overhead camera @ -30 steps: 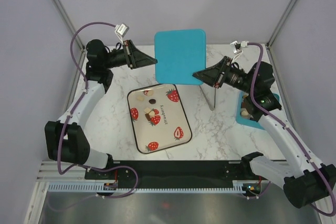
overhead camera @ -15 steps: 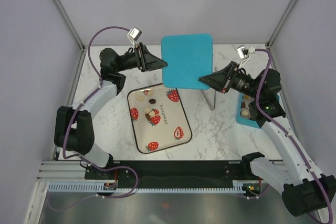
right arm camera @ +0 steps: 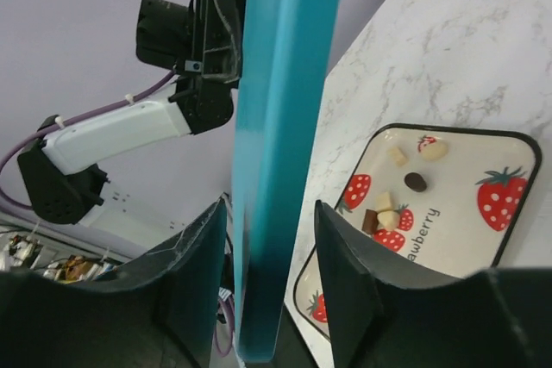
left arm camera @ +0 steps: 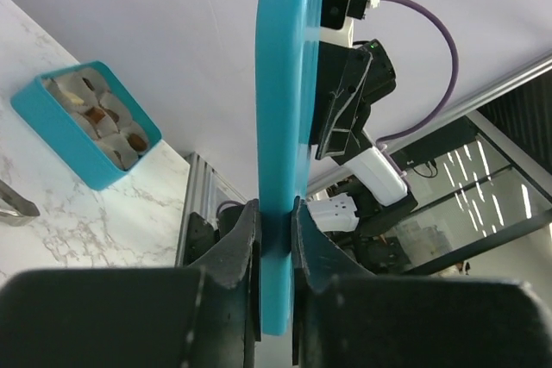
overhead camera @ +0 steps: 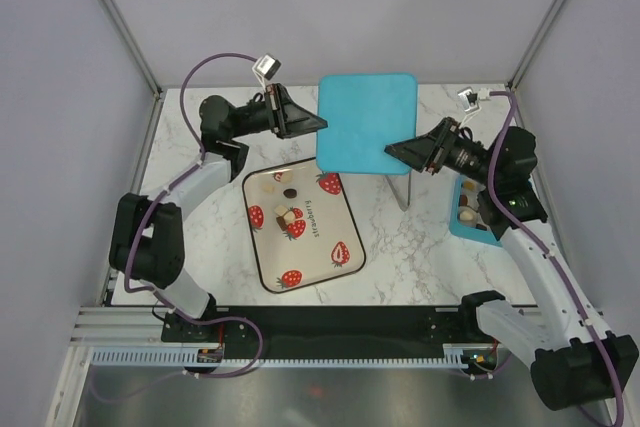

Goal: Pack the chocolate

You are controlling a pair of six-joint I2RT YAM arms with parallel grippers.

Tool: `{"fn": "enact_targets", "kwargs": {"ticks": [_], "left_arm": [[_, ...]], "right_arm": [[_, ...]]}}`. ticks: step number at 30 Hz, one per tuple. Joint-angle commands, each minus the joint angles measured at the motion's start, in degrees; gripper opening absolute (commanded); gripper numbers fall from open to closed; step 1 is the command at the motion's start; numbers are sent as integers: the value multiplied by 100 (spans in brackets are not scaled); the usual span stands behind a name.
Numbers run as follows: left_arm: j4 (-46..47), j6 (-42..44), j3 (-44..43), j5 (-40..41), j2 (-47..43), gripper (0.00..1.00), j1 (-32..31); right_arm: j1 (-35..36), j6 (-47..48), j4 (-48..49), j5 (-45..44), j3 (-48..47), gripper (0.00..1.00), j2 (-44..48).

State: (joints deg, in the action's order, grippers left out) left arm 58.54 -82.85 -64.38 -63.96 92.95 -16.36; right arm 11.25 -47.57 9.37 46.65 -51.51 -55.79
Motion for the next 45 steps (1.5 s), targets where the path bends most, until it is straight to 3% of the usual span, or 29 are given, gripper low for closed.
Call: {"fn": "enact_targets", "kwargs": {"ticks": [1, 3, 5, 9, 10, 14, 21, 25, 29, 36, 41, 45], "left_arm": [[-404, 329, -163, 191, -57, 2, -367], [-546, 383, -128, 375, -40, 2, -508], [-476, 331, -84, 507, 57, 2, -736], [-414, 287, -110, 955, 285, 2, -1176], [-431, 365, -179, 1008, 425, 2, -1359], [-335, 428, -277, 1377, 846, 2, -1773], [684, -170, -654, 1712, 1856, 2, -2266], [404, 75, -1233, 1808, 2324, 2, -2590], [289, 146, -1559, 2045, 2754, 2, -2767], [-265, 700, -1956, 2274, 3238, 2, -2925], [-387, 691, -2280, 2292, 3650, 2, -2943], [-817, 840, -3043, 2231, 4028, 2, -3066]], "right_arm": [[-280, 414, -643, -209, -175, 54, 287], [-386, 660, -1258, -463, -420, 68, 341], [-439, 1108, -2523, -1296, -649, 81, 463], [-457, 1487, -4712, -3579, -1281, 85, 701], [-457, 1514, -5255, -4533, -1326, 86, 823], [-457, 1348, -5656, -5935, -1178, 91, 1342], [-465, 1408, -6131, -8063, -1064, 94, 1878], [-457, 1575, -6017, -8777, -1151, 95, 1748], [-457, 1848, -5744, -9034, -1641, 93, 1124], [-702, 2059, -5542, -8332, -2364, 82, 113], [-1834, 2322, -5419, -7261, -2373, 79, -283], [-3632, 2560, -5227, -5831, -2049, 72, -713]]}}
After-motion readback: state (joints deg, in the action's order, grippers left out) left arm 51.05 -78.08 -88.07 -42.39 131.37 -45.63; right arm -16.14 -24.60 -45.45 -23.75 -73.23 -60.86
